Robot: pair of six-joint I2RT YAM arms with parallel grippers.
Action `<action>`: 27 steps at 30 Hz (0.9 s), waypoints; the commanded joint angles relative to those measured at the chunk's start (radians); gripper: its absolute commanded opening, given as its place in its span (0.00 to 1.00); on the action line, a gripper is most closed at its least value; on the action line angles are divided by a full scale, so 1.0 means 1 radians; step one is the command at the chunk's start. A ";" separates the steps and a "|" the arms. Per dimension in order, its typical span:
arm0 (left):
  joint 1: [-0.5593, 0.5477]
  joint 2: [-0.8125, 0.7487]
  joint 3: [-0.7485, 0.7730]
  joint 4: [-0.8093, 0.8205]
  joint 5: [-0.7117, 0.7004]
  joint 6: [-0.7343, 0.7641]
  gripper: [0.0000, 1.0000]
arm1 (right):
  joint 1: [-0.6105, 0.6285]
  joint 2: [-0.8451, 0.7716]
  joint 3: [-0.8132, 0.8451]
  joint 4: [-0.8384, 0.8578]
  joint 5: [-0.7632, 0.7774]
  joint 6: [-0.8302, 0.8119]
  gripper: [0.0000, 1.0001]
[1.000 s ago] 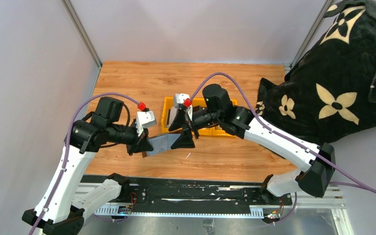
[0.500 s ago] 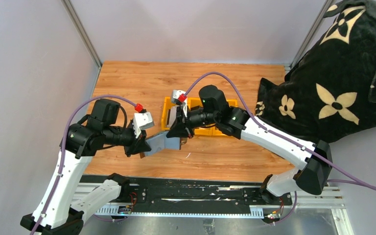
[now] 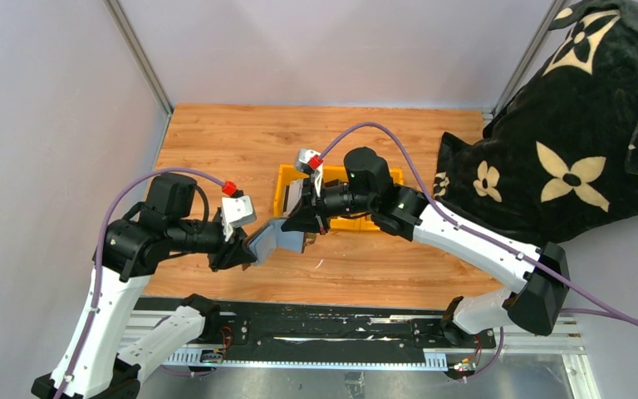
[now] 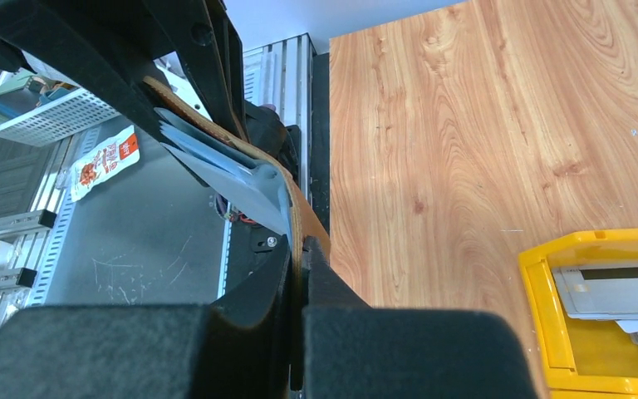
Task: Take the credit cards out of the card holder
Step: Remove the credit card from the card holder.
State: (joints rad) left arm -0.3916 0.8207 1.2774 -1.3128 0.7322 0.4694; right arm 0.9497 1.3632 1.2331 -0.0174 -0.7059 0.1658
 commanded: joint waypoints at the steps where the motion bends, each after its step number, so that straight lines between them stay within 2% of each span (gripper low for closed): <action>1: -0.010 0.010 0.035 0.003 -0.017 0.012 0.27 | 0.014 -0.035 -0.013 0.051 -0.017 0.019 0.00; 6: -0.009 0.012 0.046 0.004 -0.022 0.009 0.22 | 0.019 -0.041 -0.014 0.048 -0.024 0.014 0.00; 11: -0.009 0.028 0.048 0.031 -0.090 -0.035 0.20 | 0.036 -0.042 -0.007 0.051 -0.041 0.009 0.00; 15: -0.009 0.001 0.034 0.106 -0.136 -0.097 0.31 | 0.050 -0.047 -0.011 0.059 -0.063 -0.001 0.00; 20: -0.009 -0.009 0.027 0.121 -0.121 -0.117 0.39 | 0.065 -0.051 -0.017 0.080 -0.096 -0.009 0.00; 27: -0.009 -0.017 0.014 0.122 -0.061 -0.117 0.41 | 0.070 -0.054 -0.027 0.153 -0.140 0.031 0.00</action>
State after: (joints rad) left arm -0.3920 0.8112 1.3029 -1.2243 0.6289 0.3626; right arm 0.9997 1.3361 1.2171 0.0391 -0.7750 0.1654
